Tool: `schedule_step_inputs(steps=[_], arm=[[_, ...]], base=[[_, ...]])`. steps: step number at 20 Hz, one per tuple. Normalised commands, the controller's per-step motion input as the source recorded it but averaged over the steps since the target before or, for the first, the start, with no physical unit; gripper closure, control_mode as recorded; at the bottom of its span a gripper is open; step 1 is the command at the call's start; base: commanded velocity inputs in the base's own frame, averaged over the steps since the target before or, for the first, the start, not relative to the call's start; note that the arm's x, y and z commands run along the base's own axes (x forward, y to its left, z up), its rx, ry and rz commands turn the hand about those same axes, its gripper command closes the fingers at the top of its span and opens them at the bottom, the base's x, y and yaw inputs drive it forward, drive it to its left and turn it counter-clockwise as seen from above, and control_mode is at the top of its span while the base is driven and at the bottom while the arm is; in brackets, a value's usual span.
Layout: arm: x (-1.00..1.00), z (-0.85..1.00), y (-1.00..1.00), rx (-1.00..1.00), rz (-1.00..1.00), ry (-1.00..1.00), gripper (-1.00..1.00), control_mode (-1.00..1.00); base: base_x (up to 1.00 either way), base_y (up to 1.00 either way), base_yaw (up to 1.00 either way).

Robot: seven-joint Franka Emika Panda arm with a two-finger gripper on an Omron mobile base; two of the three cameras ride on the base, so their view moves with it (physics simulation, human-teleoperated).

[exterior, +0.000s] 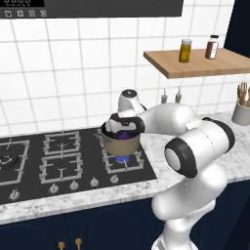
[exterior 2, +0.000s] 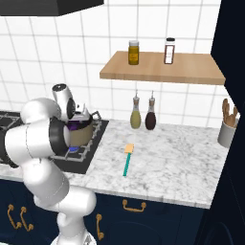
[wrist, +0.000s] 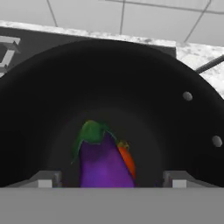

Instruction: Put the tomato and eggplant in the pot. Retrieve the spatula and lightly stir the vegetables in the pot.

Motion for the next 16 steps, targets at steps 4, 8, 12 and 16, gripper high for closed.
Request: schedule_step_inputs(steps=[4, 8, 12, 16], arm=[[-0.22, 0.56, -0.02, 0.0, 0.0, -0.03, -1.0, -1.0], [-0.78, 0.95, -0.32, 0.1, -0.19, -0.13, -1.0, -1.0], [-0.53, 0.55, -0.49, 0.25, -0.59, 0.0, -1.0, -1.0], [-0.16, 0.19, -0.31, 0.25, -0.77, 0.0, -1.0, -1.0]], base=[[0.0, 0.0, 0.0], [0.0, 0.0, 0.0], [0.0, 0.0, 0.0], [0.0, 0.0, 0.0]])
